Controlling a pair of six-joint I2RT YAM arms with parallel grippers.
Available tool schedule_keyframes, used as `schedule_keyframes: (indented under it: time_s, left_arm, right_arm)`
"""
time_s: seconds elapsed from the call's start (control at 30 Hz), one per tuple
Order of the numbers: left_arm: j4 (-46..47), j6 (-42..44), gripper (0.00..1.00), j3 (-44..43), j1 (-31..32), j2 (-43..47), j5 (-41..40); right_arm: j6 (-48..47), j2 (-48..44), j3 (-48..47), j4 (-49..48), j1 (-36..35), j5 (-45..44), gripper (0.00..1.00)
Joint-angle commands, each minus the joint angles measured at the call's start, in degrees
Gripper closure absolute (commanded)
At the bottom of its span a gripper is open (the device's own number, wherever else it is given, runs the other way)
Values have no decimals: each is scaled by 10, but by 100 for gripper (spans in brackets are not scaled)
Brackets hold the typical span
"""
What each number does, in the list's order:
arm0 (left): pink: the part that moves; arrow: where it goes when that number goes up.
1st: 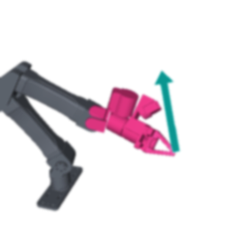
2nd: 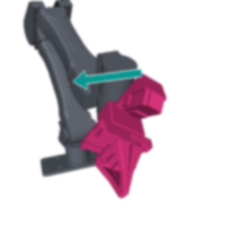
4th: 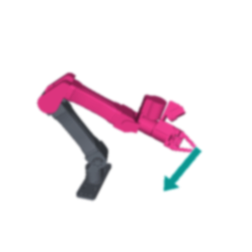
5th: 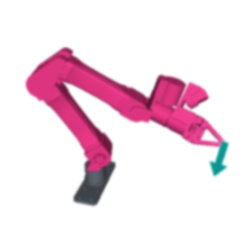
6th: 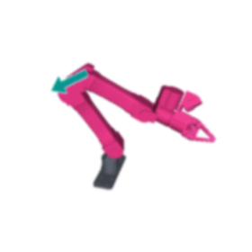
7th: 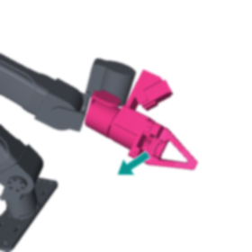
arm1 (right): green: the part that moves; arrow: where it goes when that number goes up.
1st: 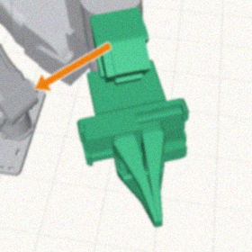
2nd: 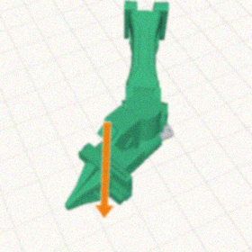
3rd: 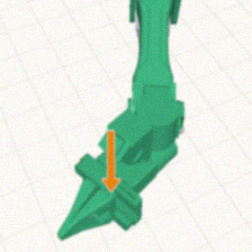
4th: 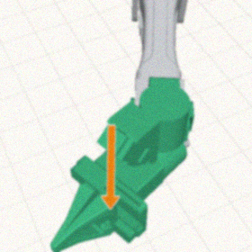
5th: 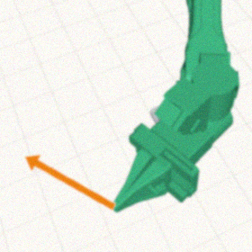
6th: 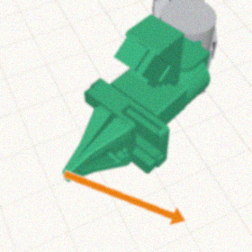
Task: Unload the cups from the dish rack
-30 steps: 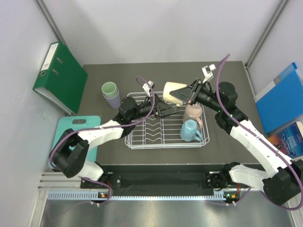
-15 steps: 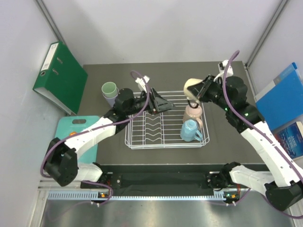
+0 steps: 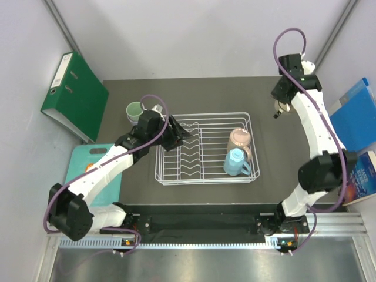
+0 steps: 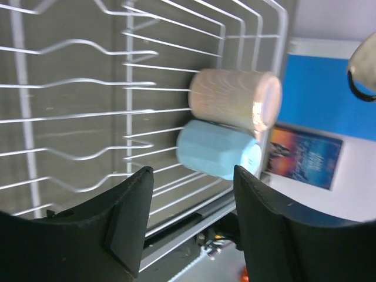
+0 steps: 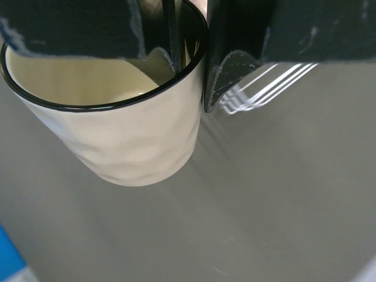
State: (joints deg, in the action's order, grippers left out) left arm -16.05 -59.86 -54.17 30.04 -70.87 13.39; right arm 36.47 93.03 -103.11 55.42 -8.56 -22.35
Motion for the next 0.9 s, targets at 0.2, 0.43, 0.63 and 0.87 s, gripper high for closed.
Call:
schedule_keyframes:
  time_s: [0.2, 0.43, 0.63, 0.87]
  left_arm:
    - [-124, 75, 42, -43, 0, 53, -85]
    - [-135, 93, 47, -41, 0, 44, -101]
    - [-136, 100, 48, -48, 0, 21, -93]
    - [-130, 98, 49, -59, -1, -7, -83]
  right_arm:
    - [14, 59, 54, -40, 130, 49, 100]
    - [-10, 107, 108, -57, 169, 21, 100]
    - [-11, 142, 172, -92, 186, 56, 100]
    - [-13, 155, 183, -107, 186, 61, 100]
